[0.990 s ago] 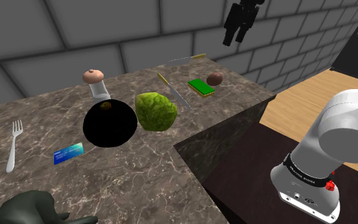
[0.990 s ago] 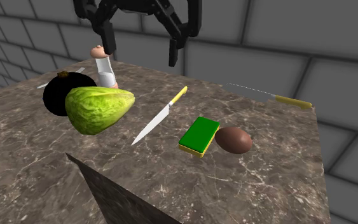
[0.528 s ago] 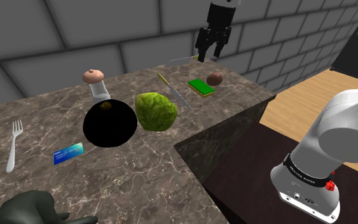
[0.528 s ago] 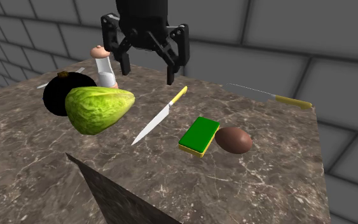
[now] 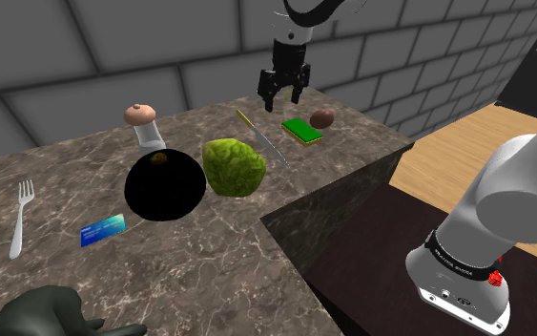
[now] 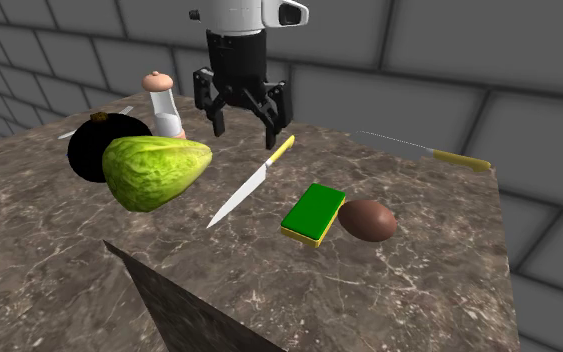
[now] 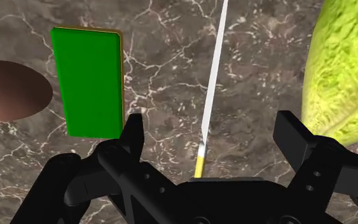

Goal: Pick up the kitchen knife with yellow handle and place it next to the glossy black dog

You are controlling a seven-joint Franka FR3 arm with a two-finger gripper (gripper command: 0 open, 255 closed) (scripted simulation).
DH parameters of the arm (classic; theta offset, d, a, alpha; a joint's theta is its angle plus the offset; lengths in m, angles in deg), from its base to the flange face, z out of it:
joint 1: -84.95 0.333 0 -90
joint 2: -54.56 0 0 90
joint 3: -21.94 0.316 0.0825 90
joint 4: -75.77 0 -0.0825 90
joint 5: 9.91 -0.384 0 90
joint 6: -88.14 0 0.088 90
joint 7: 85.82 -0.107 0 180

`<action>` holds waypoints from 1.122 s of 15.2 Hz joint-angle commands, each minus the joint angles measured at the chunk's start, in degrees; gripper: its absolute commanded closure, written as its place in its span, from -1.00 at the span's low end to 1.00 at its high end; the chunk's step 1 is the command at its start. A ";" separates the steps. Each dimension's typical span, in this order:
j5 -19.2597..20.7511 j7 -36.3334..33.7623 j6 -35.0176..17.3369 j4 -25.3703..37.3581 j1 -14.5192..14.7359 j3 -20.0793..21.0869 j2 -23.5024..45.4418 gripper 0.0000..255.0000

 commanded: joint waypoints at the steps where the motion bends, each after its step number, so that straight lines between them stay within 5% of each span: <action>1: 1.04 -2.32 -2.24 1.48 -0.19 0.64 4.33 -1.00; 8: 5.67 -10.47 -5.96 11.21 0.12 1.35 20.28 -1.00; 17: 6.53 -11.27 -11.31 9.34 0.32 1.11 23.93 -1.00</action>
